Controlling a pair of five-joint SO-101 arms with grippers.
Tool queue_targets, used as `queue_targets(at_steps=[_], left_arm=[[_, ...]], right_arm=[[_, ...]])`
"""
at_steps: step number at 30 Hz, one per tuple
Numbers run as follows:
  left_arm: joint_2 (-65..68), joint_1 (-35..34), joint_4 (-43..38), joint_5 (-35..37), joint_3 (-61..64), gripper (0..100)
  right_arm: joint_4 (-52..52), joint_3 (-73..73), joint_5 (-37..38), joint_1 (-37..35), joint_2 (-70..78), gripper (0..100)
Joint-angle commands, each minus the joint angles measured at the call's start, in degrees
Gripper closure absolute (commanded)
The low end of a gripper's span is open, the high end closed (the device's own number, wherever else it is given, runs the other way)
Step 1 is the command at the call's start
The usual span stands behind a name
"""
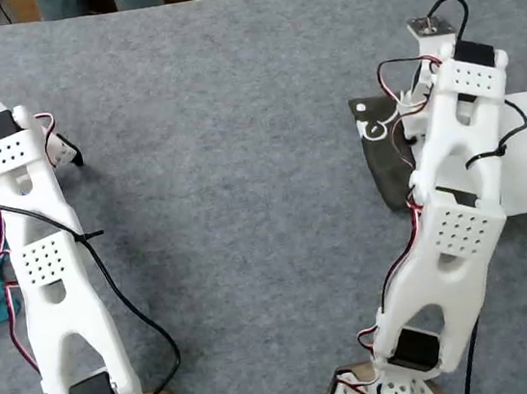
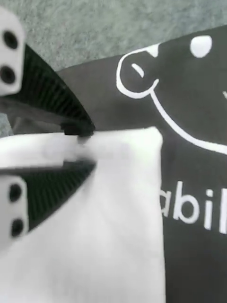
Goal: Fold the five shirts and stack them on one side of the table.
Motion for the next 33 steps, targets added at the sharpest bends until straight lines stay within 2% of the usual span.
queue_targets(at_steps=[1,16,23,33], left_arm=[[-0.26,-0.40,0.18,-1.05,-0.40,78],[-0.18,-0.40,0.18,-1.05,-0.40,78],[-0.09,-0.40,0.18,-1.05,-0.40,78],[-0.09,-0.40,0.18,-1.05,-0.40,78]], right_arm=[[-0.44,-3.12,0.35,-0.35,-0.22,98.1],[-0.26,-6.64,0.09,-1.14,-0.48,98.4],[2.11,-13.67,0.00,-5.19,-0.13,98.4],[0.44,-14.29,-1.41,-12.13,-0.04,98.4]])
